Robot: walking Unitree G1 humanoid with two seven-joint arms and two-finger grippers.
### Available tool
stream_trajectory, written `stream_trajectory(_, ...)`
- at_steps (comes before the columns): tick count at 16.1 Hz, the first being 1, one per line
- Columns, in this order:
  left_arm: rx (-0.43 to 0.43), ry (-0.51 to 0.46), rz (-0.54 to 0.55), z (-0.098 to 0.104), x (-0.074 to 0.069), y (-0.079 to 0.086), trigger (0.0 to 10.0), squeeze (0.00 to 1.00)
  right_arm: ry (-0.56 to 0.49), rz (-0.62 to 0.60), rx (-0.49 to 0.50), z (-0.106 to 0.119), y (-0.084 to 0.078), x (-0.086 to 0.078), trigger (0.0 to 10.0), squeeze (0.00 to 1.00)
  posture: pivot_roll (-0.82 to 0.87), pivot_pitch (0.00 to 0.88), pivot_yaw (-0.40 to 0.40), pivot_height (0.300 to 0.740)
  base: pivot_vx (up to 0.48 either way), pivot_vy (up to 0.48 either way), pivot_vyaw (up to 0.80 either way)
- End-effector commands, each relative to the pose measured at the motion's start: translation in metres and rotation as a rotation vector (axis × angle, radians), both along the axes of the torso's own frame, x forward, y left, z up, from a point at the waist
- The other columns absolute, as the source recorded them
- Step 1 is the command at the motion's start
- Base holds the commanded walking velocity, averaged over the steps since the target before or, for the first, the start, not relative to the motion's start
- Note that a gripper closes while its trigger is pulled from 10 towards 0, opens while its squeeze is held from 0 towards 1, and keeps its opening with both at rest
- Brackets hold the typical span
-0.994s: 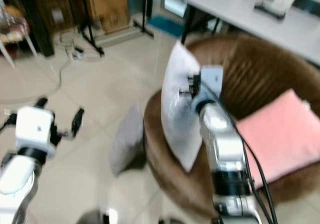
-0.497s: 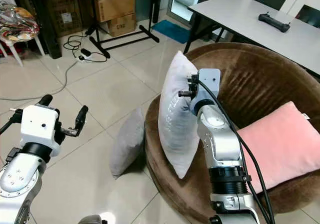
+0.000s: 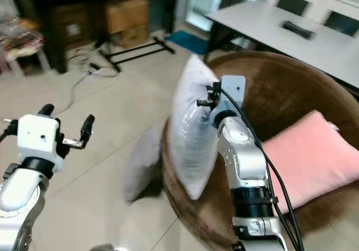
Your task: Move the pillow to the sofa from floor
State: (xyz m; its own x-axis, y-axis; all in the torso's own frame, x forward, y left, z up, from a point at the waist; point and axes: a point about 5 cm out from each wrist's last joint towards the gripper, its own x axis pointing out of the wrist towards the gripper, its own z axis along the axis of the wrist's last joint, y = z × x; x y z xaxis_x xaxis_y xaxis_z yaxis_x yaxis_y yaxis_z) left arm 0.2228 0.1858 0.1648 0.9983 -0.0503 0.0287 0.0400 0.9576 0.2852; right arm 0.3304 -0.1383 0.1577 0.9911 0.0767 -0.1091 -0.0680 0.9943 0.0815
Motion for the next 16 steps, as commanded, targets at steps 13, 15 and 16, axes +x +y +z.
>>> stream_trajectory(13,-0.018,0.014,-0.025,-0.002,0.0023,-0.0036,10.0,0.0,-0.064,0.003,-0.015,0.0112,-0.0093,0.0056,10.0,0.0,0.2,0.0,-0.113,0.74,0.298,0.0,-0.46)
stream_trajectory(15,-0.015,0.016,-0.028,-0.0022,0.0016,-0.0048,10.0,0.0,-0.068,0.015,-0.017,0.0116,-0.0086,0.007,10.0,0.0,0.21,0.0,-0.115,0.74,0.294,0.0,0.0)
stream_trajectory(16,-0.003,0.023,-0.031,-0.0027,0.0004,-0.0061,10.0,0.0,-0.071,0.041,-0.026,0.0136,-0.0063,0.0083,10.0,0.0,0.21,0.0,-0.116,0.74,0.0,0.0,0.0)
